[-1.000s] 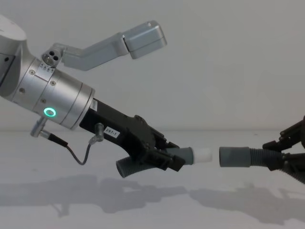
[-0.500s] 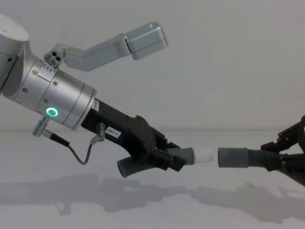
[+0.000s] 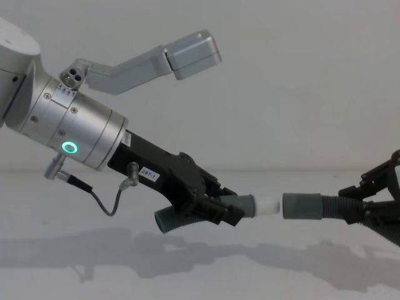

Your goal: Use both hands to pick up one end of the pipe from the table, align the ends, and insert them.

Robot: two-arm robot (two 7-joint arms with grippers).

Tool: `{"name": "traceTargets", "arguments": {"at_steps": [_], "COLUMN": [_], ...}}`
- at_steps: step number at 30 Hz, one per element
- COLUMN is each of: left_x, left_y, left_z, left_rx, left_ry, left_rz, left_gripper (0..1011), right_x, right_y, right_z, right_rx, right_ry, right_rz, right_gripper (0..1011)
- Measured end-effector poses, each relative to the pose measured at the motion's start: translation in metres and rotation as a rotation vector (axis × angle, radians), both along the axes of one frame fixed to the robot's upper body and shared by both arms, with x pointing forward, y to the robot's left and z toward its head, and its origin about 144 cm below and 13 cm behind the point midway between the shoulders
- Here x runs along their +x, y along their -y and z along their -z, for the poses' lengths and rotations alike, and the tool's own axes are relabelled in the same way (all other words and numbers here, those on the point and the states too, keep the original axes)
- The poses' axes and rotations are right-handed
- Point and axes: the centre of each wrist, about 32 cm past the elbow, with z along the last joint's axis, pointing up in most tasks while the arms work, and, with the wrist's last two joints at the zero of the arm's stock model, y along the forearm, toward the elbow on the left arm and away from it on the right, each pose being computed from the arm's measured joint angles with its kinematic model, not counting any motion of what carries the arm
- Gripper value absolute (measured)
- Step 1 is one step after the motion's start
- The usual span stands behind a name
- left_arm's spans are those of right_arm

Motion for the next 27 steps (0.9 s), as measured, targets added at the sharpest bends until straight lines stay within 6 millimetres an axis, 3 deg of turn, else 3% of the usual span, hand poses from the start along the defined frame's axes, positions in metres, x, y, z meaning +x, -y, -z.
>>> {"name": "traceTargets", "arguments": {"at_steps": [27], "left_x": [0.0034], "left_y": [-0.0022], "left_z": [0.0011], "left_rx": [-0.029], "left_ry": [-0.019], "left_rz": [0.014], "left_gripper": [360], "right_x": [0.0025], "right_y": [-0.0004], "right_z": [0.0026], "right_rx": [-0.019], "right_ry": [-0.001], "right_rz": [0.014], "right_gripper": [274]}}
